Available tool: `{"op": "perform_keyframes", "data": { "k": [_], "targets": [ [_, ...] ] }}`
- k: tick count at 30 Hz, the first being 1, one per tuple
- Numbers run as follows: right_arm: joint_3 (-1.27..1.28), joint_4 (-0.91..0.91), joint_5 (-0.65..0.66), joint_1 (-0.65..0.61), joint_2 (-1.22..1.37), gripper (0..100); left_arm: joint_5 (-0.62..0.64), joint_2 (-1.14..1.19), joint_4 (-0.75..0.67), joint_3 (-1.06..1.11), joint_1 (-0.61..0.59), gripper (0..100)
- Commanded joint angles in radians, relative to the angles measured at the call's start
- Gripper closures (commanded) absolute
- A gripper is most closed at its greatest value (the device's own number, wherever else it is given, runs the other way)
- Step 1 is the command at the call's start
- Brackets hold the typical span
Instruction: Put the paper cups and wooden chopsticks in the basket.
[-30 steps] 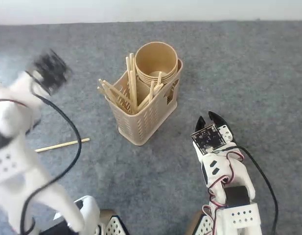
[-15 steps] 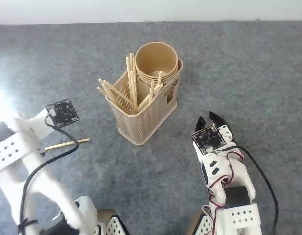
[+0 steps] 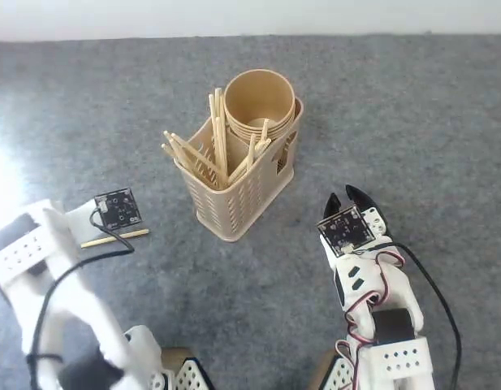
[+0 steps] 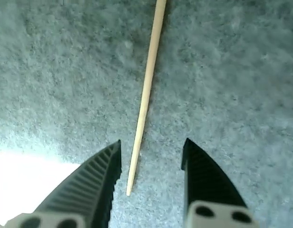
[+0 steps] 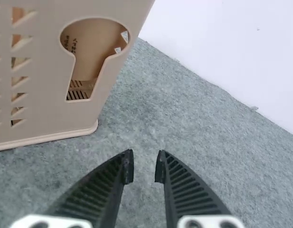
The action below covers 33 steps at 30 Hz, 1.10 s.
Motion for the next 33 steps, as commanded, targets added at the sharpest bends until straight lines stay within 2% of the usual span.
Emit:
{"op": "perform_keyframes", "data": {
  "k": [1, 11, 15, 24, 28, 33],
  "targets": [
    [0.017, 0.016, 0.012, -0.036, 0.001, 91.2, -0.005, 0.147, -0.152, -0.021, -0.025, 81],
    [0.017, 0.016, 0.012, -0.036, 0.001, 91.2, 0.0, 0.485, -0.084, -0.294, -0.057, 81],
    [0.017, 0.016, 0.012, -0.036, 0.001, 91.2, 0.049, 0.56, -0.08, -0.387, -0.052, 81],
    [0.017, 0.016, 0.012, -0.036, 0.001, 91.2, -0.009, 0.689, 0.192, -0.55, -0.017, 81],
    [0.017, 0.016, 0.014, -0.036, 0.001, 91.2, -0.035, 0.766, 0.35, -0.664, -0.003, 87],
    [0.017, 0.016, 0.014, -0.036, 0.001, 91.2, -0.02, 0.888, 0.362, -0.786, -0.003, 91]
  ]
}}
